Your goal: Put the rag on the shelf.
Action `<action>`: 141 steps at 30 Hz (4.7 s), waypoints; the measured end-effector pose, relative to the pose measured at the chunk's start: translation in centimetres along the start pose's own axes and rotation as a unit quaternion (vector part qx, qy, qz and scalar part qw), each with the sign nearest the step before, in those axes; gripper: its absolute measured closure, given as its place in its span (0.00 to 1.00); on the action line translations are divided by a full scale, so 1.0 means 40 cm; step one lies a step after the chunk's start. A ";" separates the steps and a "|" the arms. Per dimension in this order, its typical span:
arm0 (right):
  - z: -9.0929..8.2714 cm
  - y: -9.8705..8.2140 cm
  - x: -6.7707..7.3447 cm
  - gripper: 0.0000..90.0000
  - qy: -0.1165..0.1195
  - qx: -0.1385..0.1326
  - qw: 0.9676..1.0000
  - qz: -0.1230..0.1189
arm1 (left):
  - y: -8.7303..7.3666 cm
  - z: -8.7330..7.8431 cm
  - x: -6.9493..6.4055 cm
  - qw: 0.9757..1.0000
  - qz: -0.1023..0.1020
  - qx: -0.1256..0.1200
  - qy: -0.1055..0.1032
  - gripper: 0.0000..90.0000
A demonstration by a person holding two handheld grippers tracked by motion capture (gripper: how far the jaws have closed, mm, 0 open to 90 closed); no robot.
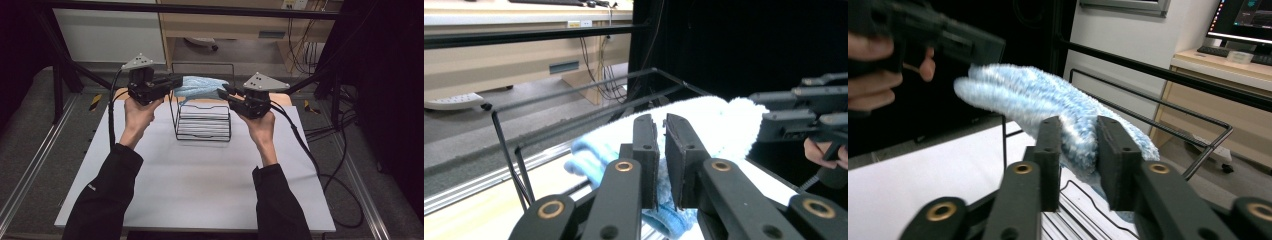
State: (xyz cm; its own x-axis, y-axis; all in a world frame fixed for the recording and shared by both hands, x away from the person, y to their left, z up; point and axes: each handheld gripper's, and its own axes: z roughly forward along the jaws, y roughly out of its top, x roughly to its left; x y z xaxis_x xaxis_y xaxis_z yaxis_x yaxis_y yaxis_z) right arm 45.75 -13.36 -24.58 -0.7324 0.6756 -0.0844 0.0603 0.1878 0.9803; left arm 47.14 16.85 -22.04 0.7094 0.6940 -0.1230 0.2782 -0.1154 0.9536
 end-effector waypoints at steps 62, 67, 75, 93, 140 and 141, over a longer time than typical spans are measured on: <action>0.005 -0.057 0.010 0.66 0.007 0.030 0.998 0.054 | -0.094 -0.002 -0.001 0.999 0.023 0.030 0.015 0.82; -0.007 -0.044 0.009 0.52 0.007 0.028 0.998 0.063 | -0.090 -0.019 0.004 0.999 0.018 0.032 0.021 0.70; -0.025 -0.036 0.004 0.31 0.006 0.037 0.997 0.073 | -0.096 -0.043 0.015 0.999 0.016 0.036 0.026 0.55; -0.087 -0.077 -0.009 0.04 0.006 0.058 0.994 0.095 | -0.189 -0.103 0.028 0.997 0.027 0.062 0.043 0.19; -0.269 -0.506 0.002 0.00 0.007 0.153 0.979 0.131 | -0.611 -0.232 0.076 0.985 0.001 0.164 0.050 0.12; -0.273 -0.514 0.001 0.00 0.008 0.157 0.979 0.129 | -0.615 -0.234 0.078 0.985 -0.002 0.163 0.052 0.12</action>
State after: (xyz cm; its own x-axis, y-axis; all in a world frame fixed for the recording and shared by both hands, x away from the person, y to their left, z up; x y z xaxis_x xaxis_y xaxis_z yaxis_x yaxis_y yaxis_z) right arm 37.10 -24.99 -42.81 -0.6753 0.7189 0.1648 0.4484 0.2228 0.8656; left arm 36.45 28.49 -43.32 0.6428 0.7617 -0.0817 0.4863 -0.3232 0.8118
